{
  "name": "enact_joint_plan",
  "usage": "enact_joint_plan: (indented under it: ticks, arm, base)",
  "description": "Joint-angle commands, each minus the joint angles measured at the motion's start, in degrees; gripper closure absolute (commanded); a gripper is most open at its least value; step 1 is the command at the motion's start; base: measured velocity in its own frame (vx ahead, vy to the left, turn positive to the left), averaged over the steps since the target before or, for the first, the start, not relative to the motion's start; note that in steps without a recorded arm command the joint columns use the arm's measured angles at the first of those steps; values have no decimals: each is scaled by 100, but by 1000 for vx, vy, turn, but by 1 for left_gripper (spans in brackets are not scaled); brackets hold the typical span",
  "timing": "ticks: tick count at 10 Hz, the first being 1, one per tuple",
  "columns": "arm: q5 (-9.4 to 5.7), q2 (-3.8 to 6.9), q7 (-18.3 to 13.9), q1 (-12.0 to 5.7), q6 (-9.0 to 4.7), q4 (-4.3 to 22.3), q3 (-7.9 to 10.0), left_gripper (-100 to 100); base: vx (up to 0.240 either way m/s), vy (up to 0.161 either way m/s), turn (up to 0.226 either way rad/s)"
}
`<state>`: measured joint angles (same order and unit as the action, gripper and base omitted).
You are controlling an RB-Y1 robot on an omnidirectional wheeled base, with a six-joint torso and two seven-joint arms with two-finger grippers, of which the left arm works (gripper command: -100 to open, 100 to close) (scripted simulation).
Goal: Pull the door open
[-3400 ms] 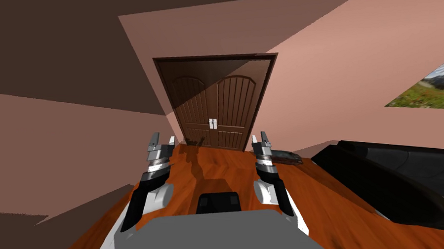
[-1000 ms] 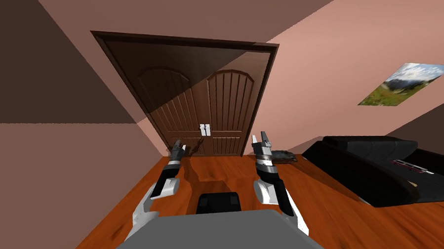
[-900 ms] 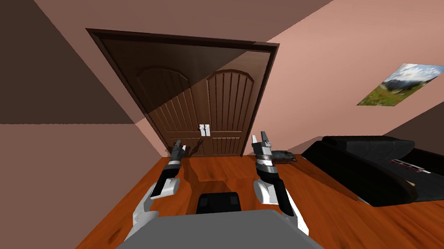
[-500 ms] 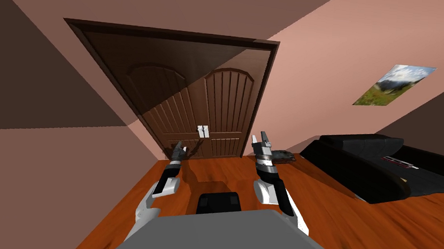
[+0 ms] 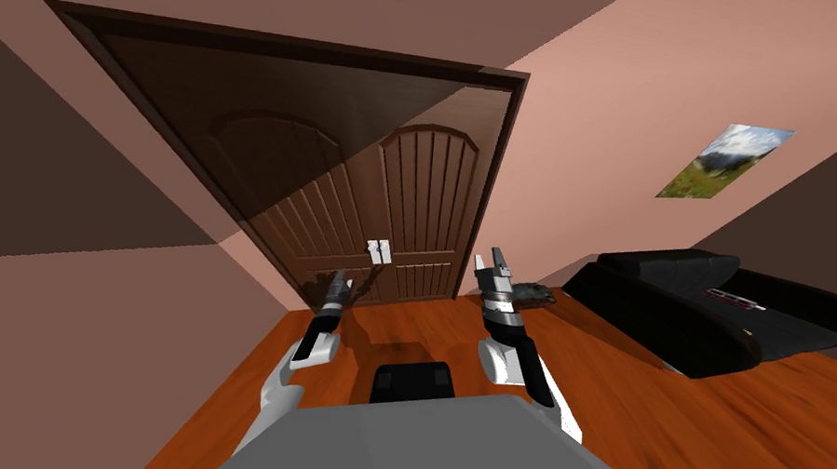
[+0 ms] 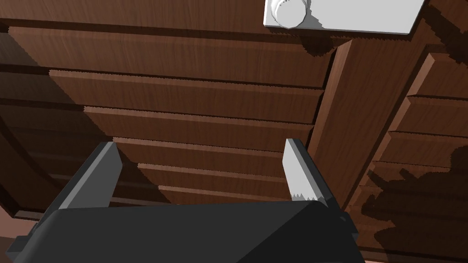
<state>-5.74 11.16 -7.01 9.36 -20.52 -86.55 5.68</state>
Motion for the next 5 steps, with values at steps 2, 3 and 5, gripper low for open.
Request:
enact_joint_plan:
  ticks: [2,3,5]
  arm:
    - [0,48,-21,-137,53,297,10,-100]
    - [0,77,-35,-215,85,472,14,-100]
    - [0,105,-48,-293,116,645,18,-100]
  base:
    - [105,31,-57]
    - [137,38,-98]
    - [121,29,-62]
